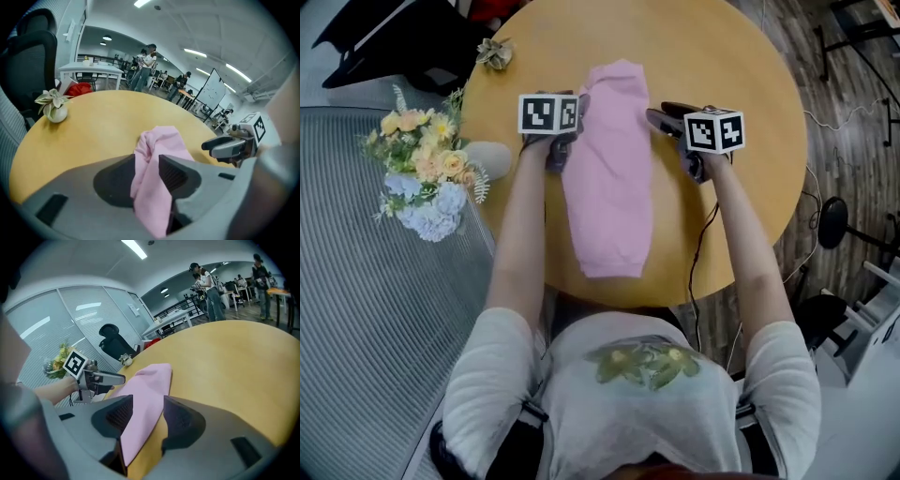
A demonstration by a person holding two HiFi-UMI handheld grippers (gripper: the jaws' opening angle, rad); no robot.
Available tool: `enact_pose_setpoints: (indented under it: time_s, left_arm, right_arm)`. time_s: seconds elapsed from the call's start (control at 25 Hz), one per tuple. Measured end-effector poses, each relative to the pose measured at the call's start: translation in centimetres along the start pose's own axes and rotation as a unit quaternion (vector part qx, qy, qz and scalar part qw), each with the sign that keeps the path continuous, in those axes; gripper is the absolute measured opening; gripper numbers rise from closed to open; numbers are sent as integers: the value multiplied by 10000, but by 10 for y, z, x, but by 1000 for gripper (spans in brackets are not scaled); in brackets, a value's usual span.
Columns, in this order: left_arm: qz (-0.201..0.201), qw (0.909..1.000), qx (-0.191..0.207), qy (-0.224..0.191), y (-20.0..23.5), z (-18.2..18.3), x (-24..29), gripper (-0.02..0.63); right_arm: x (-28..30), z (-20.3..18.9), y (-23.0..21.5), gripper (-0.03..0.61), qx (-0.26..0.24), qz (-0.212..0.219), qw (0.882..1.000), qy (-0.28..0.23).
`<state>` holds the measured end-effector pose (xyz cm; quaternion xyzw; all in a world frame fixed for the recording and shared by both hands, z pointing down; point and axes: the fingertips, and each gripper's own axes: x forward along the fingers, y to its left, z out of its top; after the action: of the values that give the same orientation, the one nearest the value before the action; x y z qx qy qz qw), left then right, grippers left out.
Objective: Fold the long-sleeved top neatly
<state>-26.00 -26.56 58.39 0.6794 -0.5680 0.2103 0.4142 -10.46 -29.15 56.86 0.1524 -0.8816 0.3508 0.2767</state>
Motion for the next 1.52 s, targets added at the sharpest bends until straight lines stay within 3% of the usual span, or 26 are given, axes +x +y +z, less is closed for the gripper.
enact_pose_setpoints:
  time_s: [0.08,0.24,0.4,0.48,0.56,0.68,0.8,0.96,1.08,1.28,1.4,1.52]
  left_arm:
    - [-92,9994,136,290,4,2,19,162]
    - [-455,9962,251,705,7,2,46,163]
    - [-850,9932,152,780,9,2,51,156]
    - [-1026,9917,132,765,8,0,49,107]
    - [-1119,9911,93,711,4,-2,48,34]
    - [-1062,9929,135,512,2,-1,45,25]
    - [-1088,9937,199,206,-2,7,30,21]
    - [-897,9928,699,-370,-18,15,-2,21]
    - [-655,9860,1201,-954,-40,14,-39,21]
    - [-490,9682,1803,-1666,-82,-23,-104,21]
    - [-576,9666,1717,-1815,-100,-57,-137,21]
    - [-521,9631,1876,-1858,-112,-87,-161,21]
  right_arm:
    - [14,8,-14,204,-48,-125,9999,75]
    - [37,27,-38,204,5,-319,9995,29]
    - [52,38,-53,204,561,-231,9980,-173]
    - [56,39,-55,186,626,-200,9977,-136]
    - [60,37,-51,93,535,-122,9985,46]
    - [60,37,-45,47,378,-89,9991,147]
    - [49,49,-34,41,263,-13,9995,-166]
    - [17,64,-2,41,-98,233,9975,-658]
    - [-21,61,33,41,-332,507,9919,-1116]
    - [-76,19,89,41,-783,823,9832,-1427]
    - [-98,-14,122,41,-1031,862,9817,-1352]
    - [-112,-47,149,41,-1203,939,9805,-1237]
